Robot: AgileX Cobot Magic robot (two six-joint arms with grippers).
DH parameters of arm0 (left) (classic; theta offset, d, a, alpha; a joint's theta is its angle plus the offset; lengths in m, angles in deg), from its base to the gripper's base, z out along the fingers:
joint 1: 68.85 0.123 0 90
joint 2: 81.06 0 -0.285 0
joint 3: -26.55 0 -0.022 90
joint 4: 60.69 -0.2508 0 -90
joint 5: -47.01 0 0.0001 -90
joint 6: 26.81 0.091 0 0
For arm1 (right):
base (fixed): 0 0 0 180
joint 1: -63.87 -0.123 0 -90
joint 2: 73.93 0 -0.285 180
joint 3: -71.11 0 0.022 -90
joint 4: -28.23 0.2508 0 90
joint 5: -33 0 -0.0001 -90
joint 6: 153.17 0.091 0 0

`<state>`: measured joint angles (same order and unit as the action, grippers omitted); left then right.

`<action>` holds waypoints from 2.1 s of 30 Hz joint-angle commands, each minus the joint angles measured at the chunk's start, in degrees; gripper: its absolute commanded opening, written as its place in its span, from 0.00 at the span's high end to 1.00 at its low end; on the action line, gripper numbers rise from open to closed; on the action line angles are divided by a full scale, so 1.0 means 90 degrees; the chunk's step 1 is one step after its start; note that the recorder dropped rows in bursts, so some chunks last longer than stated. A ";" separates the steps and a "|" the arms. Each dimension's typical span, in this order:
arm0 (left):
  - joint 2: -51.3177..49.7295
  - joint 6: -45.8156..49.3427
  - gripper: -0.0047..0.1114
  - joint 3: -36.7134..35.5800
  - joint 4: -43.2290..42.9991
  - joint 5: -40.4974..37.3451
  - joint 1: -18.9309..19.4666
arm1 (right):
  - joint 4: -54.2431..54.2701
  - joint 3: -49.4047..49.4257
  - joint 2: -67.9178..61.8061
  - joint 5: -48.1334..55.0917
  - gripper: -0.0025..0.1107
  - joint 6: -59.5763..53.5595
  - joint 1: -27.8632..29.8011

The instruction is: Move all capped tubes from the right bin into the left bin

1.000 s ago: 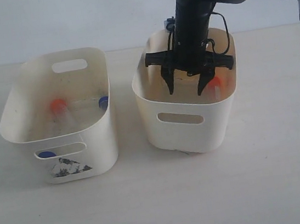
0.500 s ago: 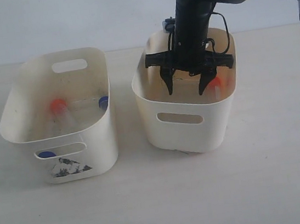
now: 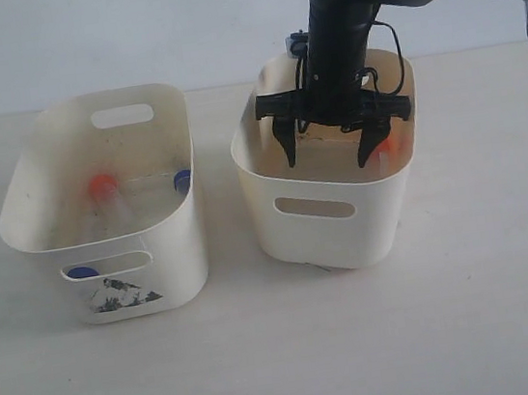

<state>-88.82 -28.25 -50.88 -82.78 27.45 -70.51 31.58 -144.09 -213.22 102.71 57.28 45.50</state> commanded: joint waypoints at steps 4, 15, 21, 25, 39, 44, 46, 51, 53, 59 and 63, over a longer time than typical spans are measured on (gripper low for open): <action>-0.0003 -0.0061 0.92 0.0023 0.0018 0.0033 -0.0027 | -0.0152 -0.0025 0.0011 0.0028 0.29 0.0418 0.0005; -0.0003 -0.0061 0.92 0.0023 0.0018 0.0033 -0.0027 | -0.0471 -0.0025 0.0011 0.0028 0.29 0.0561 0.0016; -0.0003 -0.0061 0.92 0.0023 0.0018 0.0033 -0.0027 | -0.0459 -0.0025 0.0001 0.0028 0.29 0.0641 0.0016; -0.0003 -0.0061 0.92 0.0023 0.0018 0.0033 -0.0027 | -0.0448 -0.0025 0.0001 0.0028 0.29 0.0640 0.0016; -0.0003 -0.0061 0.92 0.0023 0.0018 0.0033 -0.0027 | -0.0593 -0.0003 -0.0082 0.0028 0.29 0.1258 0.0086; -0.0003 -0.0061 0.92 0.0023 0.0018 0.0033 -0.0027 | -0.0209 0.0485 -0.0100 0.0028 0.29 0.1572 0.0241; -0.0003 -0.0061 0.92 0.0023 0.0018 0.0033 -0.0027 | -0.0126 0.0645 -0.0114 0.0028 0.29 0.1454 0.0257; -0.0003 -0.0061 0.92 0.0023 0.0018 0.0033 -0.0027 | -0.0256 0.0754 -0.0114 0.0028 0.29 0.1397 0.0266; -0.0003 -0.0061 0.92 0.0023 0.0018 0.0033 -0.0027 | -0.0256 0.0754 -0.0114 0.0028 0.29 0.1317 0.0266; -0.0003 -0.0061 0.92 0.0023 0.0018 0.0033 -0.0027 | -0.0256 0.0754 -0.0114 0.0028 0.29 0.1237 0.0266; -0.0003 -0.0061 0.92 0.0023 0.0018 0.0033 -0.0027 | -0.0216 0.0754 -0.0122 0.0028 0.29 0.1039 0.0266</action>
<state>-88.82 -28.25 -50.88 -82.78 27.45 -70.51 29.58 -138.38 -213.51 102.56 68.18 47.31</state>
